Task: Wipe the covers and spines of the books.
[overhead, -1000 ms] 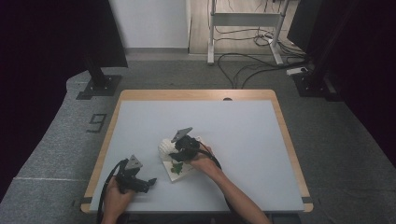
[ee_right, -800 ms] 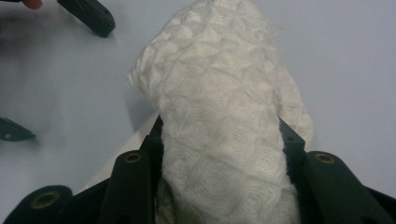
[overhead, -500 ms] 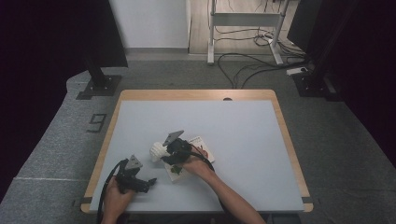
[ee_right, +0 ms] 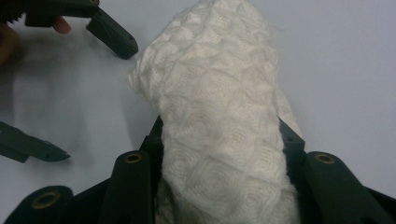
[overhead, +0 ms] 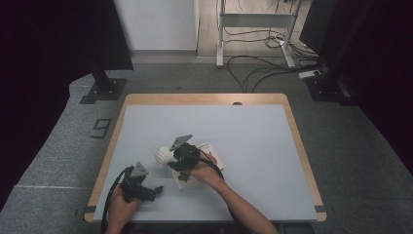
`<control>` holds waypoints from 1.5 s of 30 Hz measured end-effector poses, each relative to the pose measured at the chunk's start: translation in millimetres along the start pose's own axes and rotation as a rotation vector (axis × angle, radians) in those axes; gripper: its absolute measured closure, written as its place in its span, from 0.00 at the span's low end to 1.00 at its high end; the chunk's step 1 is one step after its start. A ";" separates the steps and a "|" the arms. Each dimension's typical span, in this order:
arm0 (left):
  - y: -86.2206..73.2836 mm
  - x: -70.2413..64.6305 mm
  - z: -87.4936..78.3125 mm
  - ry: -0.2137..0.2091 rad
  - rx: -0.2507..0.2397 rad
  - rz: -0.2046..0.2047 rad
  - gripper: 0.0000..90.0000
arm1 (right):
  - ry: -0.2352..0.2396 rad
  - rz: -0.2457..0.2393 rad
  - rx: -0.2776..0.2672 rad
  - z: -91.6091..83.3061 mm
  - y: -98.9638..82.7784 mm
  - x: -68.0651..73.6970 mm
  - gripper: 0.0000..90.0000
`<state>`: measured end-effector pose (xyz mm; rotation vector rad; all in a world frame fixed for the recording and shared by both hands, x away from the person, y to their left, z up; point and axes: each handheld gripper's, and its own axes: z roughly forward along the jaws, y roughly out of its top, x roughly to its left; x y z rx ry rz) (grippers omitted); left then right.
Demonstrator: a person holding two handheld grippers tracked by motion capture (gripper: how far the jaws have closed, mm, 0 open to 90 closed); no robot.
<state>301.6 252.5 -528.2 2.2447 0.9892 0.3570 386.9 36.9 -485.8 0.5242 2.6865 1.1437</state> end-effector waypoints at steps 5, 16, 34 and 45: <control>0.0 0.1 0.0 0.000 0.001 0.001 0.00 | -0.002 -0.011 -0.011 -12.5 6.1 -2.2 0.59; 0.0 0.1 -0.1 0.000 0.001 0.002 0.00 | -0.013 -0.014 -0.026 -32.8 8.2 -5.6 0.59; 0.0 0.1 0.0 0.000 0.001 0.001 0.00 | -0.056 0.035 -0.057 -75.8 -22.8 -24.8 0.59; 0.0 0.0 0.0 0.000 0.000 0.000 0.00 | -0.083 0.063 -0.067 -100.5 -45.7 -34.1 0.59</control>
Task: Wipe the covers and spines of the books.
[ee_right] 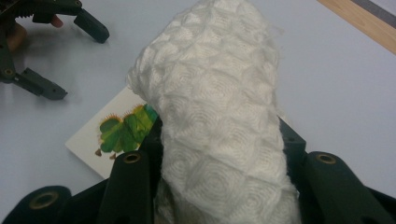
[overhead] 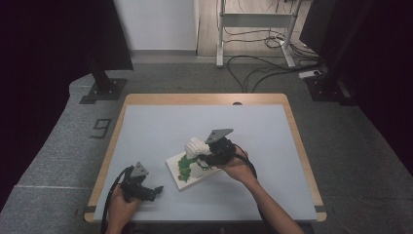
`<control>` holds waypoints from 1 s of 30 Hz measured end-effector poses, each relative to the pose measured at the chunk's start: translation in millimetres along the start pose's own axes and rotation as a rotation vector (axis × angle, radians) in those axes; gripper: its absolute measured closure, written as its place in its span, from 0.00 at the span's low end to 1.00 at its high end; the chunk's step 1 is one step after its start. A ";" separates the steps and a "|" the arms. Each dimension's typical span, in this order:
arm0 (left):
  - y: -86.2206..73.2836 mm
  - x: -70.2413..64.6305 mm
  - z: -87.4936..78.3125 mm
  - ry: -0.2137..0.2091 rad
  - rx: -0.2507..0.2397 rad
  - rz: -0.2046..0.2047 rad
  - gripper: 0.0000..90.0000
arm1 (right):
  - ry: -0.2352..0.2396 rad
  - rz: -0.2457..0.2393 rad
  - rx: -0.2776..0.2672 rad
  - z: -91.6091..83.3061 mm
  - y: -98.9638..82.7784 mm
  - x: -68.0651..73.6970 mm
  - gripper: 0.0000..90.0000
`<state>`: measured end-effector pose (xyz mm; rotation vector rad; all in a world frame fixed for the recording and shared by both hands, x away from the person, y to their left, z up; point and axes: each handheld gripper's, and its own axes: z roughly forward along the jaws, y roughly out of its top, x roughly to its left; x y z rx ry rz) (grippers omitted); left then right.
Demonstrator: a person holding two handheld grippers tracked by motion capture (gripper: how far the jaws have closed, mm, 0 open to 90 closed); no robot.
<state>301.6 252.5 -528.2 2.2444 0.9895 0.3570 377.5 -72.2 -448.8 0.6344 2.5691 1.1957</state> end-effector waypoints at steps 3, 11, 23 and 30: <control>0.0 0.0 0.0 0.000 0.000 0.000 0.00 | -0.009 0.001 0.005 -6.4 -7.0 -1.9 0.59; 0.0 -0.1 0.1 0.001 -0.001 -0.002 0.00 | -0.034 0.025 -0.001 -25.0 -26.5 -9.5 0.58; 0.0 0.1 0.1 0.000 0.000 0.001 0.00 | -0.075 0.058 -0.019 -58.7 -54.6 -15.3 0.58; 0.0 0.0 0.1 0.001 -0.001 -0.001 0.00 | -0.107 0.084 -0.016 -76.7 -72.7 -19.1 0.58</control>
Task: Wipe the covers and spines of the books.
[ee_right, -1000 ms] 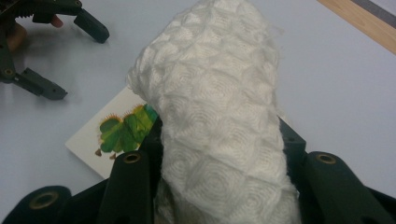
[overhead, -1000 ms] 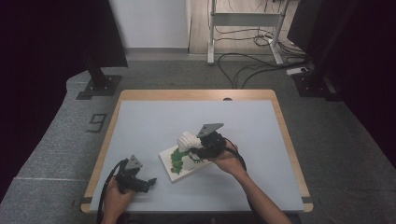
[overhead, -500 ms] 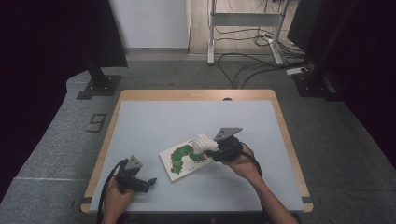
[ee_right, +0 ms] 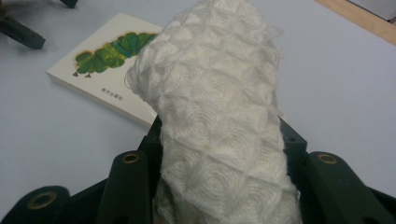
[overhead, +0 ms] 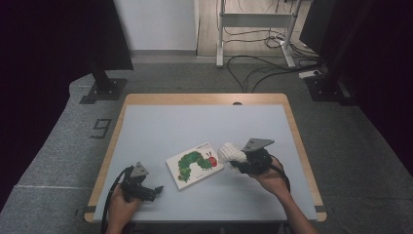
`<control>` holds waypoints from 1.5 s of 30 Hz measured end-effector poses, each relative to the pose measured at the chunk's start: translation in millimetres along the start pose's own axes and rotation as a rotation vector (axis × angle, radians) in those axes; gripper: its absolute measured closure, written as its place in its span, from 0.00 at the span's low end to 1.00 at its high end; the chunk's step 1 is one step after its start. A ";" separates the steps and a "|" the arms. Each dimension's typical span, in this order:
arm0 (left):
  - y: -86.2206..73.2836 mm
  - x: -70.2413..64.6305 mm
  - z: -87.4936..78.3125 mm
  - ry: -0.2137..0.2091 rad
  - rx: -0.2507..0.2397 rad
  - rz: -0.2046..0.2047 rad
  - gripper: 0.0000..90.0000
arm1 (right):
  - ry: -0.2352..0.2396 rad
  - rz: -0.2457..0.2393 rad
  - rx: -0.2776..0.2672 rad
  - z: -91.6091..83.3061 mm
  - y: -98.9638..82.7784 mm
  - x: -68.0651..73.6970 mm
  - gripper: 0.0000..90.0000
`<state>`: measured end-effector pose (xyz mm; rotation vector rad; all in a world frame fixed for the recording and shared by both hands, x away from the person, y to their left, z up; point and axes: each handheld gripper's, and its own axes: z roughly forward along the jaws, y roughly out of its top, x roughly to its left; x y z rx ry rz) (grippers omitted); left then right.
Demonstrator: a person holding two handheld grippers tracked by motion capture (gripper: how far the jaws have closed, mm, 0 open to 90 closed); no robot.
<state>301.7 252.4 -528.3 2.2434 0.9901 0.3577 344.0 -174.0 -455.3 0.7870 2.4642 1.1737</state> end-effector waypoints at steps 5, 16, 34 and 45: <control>0.0 0.0 0.0 0.000 0.000 0.000 0.00 | -0.025 0.017 -0.004 -14.2 -10.0 -5.5 0.58; 0.0 0.0 0.0 0.000 0.000 0.000 0.00 | -0.093 0.067 0.005 -44.7 -37.9 -19.6 0.58; 0.1 -0.1 0.1 0.001 0.000 0.000 0.00 | -0.201 0.164 0.018 -68.9 -86.0 -36.4 0.57; 0.0 -0.1 0.1 0.000 0.000 0.000 0.00 | -0.202 0.180 0.079 -47.2 -111.6 -36.6 0.52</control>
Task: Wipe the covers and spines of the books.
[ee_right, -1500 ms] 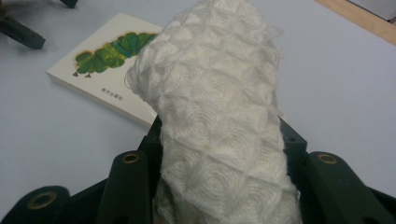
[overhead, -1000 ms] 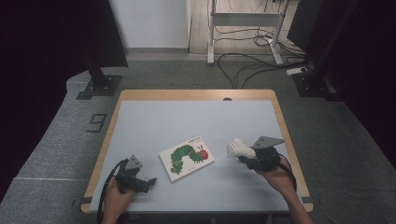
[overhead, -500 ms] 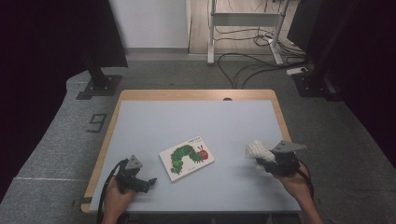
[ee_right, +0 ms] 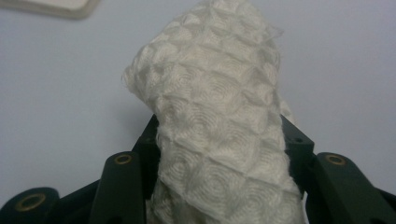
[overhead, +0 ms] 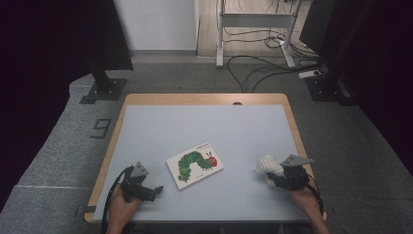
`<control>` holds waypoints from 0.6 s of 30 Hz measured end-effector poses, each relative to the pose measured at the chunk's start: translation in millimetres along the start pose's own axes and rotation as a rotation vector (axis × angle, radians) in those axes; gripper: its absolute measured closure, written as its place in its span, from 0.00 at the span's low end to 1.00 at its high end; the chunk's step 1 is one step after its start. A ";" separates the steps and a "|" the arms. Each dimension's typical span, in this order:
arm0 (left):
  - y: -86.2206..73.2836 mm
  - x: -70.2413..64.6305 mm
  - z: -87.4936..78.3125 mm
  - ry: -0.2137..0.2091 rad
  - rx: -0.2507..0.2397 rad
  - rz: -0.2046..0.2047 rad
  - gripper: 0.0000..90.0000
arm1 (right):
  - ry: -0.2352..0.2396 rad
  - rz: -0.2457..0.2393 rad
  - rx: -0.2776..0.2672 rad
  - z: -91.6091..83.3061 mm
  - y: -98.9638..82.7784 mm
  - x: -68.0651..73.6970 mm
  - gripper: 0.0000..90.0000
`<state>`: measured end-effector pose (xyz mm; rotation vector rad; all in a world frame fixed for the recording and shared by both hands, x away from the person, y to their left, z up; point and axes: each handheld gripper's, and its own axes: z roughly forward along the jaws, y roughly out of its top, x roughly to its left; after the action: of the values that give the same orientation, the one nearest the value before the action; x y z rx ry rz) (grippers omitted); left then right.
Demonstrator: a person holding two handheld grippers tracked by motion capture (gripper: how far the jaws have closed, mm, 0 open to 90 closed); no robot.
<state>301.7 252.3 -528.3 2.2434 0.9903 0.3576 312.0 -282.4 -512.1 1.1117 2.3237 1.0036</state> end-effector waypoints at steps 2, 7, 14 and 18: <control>0.0 0.0 0.0 0.000 0.000 0.000 0.00 | 0.011 0.006 0.013 4.4 -4.5 0.2 0.50; 0.0 0.0 0.0 0.000 0.000 0.000 0.00 | 0.021 0.016 0.014 4.2 -6.0 -1.5 0.43; 0.0 0.0 0.0 0.000 0.000 0.000 0.00 | 0.046 -0.003 0.022 5.2 -2.2 3.0 0.13; 0.0 0.0 0.0 0.000 0.000 0.000 0.00 | 0.012 -0.016 0.017 0.4 1.7 4.5 0.00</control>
<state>301.7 252.2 -528.3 2.2434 0.9904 0.3573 310.3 -278.0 -511.2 1.0950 2.3509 0.9893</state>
